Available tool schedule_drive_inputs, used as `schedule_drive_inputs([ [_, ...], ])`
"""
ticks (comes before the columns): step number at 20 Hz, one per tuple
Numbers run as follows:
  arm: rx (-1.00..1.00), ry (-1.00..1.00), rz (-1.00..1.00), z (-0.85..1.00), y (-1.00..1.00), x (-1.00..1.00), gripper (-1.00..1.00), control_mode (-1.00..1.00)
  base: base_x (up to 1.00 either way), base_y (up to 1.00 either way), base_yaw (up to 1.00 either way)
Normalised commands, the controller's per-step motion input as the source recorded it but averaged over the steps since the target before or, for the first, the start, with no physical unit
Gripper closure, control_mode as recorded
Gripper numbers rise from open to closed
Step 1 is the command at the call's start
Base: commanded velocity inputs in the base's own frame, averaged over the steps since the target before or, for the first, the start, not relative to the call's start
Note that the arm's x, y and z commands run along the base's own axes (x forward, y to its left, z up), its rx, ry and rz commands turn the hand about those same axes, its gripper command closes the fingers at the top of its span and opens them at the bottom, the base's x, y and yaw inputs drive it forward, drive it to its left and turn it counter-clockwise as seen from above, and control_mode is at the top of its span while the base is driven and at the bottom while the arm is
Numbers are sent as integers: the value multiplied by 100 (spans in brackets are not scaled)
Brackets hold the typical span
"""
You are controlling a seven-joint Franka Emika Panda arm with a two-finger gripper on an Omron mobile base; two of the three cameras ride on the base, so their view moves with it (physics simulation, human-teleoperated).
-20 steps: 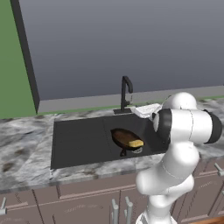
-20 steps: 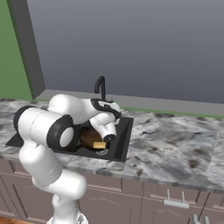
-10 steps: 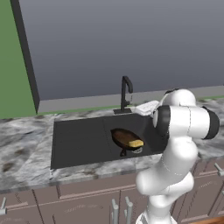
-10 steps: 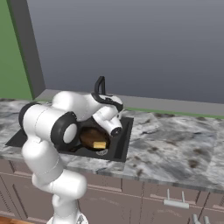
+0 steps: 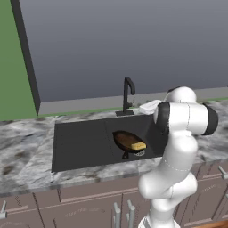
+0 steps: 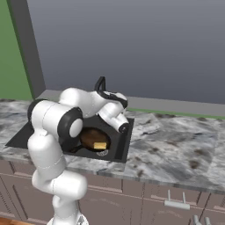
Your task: Pick the pan and sponge and place them into the sink. Then turn on the water.
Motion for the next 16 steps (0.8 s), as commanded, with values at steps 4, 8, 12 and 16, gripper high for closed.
schedule_drive_inputs([
  [4, 0, 0, 8, -7, 0, 21, -100, -100, 0, 0, 0],
  [8, 0, 0, 6, -4, -3, 21, -100, -100, 0, 0, 0],
  [12, 0, 1, 1, 0, -1, 19, -100, -100, 0, 0, 0],
  [16, 0, 0, 0, -2, 8, 17, -100, -100, 0, 0, 0],
])
